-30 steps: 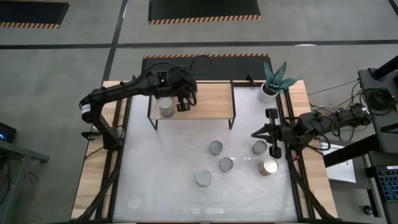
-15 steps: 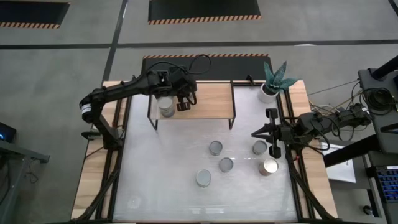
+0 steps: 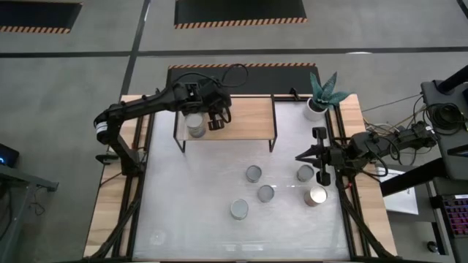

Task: Pick and place cans onto a shelf
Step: Put the large canned peas on the shelf

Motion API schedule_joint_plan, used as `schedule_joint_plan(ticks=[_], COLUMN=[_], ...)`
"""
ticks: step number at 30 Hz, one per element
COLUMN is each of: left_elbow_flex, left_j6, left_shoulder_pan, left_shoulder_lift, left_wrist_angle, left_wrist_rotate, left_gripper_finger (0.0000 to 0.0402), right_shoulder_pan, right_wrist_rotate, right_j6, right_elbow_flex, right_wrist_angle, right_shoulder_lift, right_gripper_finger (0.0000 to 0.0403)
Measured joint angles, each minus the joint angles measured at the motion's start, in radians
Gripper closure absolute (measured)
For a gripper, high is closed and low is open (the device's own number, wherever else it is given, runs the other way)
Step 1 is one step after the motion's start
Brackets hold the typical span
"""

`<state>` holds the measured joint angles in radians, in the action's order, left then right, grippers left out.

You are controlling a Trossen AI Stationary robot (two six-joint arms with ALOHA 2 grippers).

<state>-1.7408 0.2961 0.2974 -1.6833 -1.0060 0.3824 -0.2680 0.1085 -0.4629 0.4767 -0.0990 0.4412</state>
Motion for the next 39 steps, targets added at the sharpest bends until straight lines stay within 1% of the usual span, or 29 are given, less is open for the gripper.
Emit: schedule_joint_plan(ticks=[28, 39], left_elbow_flex=[0.003, 0.003], left_j6=[-0.010, 0.010], left_shoulder_pan=[0.001, 0.003], left_shoulder_lift=[0.000, -0.005], left_wrist_angle=[-0.007, -0.009], left_wrist_rotate=[0.000, -0.027], left_gripper_finger=[0.0402, 0.0402], right_shoulder_pan=[0.000, 0.000], right_wrist_rotate=[0.000, 0.000], right_j6=[-0.008, -0.009], right_elbow_flex=[0.000, 0.000], right_wrist_angle=[-0.001, -0.002], right_shoulder_lift=[-0.001, -0.001], right_gripper_finger=[0.0394, 0.0394])
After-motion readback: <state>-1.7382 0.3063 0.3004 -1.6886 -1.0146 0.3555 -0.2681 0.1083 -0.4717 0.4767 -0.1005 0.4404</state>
